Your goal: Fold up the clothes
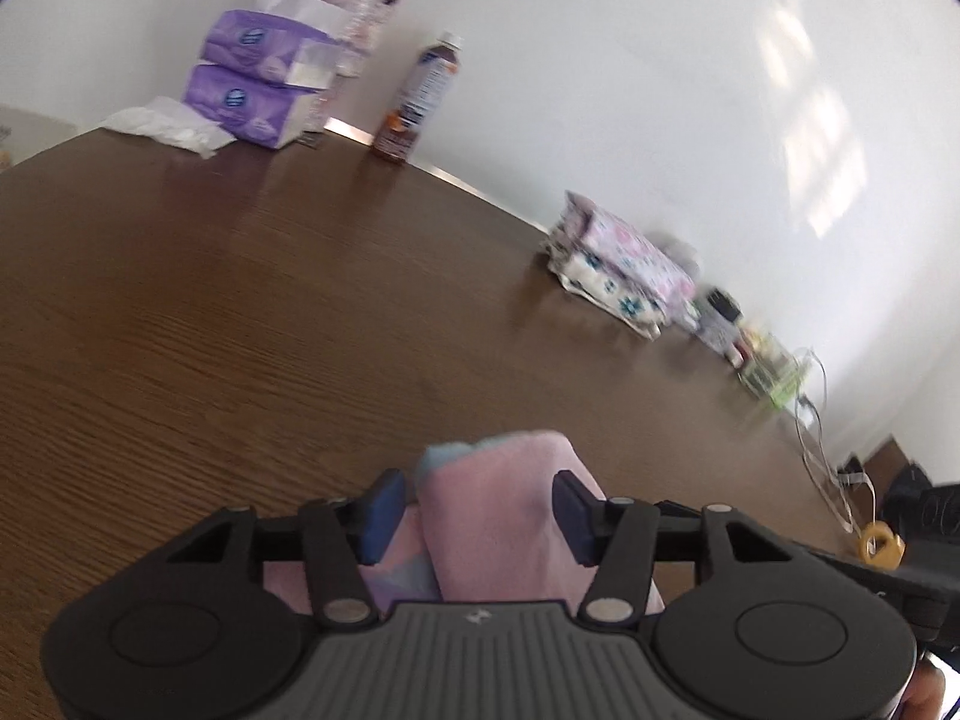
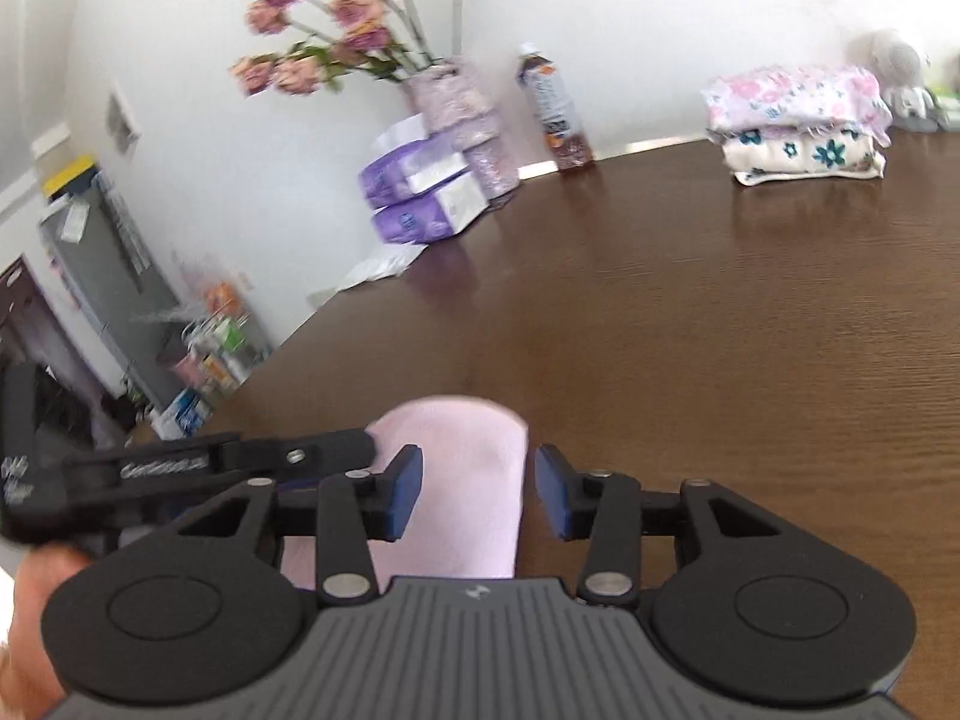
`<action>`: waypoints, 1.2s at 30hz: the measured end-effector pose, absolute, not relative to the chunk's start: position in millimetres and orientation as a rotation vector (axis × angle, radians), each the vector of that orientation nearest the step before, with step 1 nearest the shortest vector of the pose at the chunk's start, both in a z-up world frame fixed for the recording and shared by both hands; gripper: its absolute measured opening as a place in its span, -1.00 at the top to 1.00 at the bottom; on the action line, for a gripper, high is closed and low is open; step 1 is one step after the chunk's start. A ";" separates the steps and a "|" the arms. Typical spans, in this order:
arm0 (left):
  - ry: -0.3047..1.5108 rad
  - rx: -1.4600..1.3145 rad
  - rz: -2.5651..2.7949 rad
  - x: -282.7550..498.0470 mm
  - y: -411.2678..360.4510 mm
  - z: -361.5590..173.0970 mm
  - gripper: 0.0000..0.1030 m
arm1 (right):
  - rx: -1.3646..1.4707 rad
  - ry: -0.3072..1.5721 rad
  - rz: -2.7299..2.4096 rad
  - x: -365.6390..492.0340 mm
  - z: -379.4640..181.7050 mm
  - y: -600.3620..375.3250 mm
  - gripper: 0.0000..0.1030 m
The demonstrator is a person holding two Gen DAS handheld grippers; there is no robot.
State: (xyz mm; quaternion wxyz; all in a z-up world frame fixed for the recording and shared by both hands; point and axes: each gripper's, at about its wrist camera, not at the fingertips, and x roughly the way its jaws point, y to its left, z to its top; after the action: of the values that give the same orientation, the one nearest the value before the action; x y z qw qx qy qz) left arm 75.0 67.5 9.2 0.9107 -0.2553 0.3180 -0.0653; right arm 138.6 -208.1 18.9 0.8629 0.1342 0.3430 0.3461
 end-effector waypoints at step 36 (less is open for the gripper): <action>0.716 -0.653 -0.233 31.9 58.9 -8.6 0.40 | 0.389 0.779 0.746 102.9 -3.6 -228.2 0.35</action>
State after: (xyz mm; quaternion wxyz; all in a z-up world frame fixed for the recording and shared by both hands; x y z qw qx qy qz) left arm 31.9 58.9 -8.6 0.8783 -0.3132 0.3435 -0.1118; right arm 102.9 -228.2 -3.6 0.8400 0.1841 0.3687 0.3529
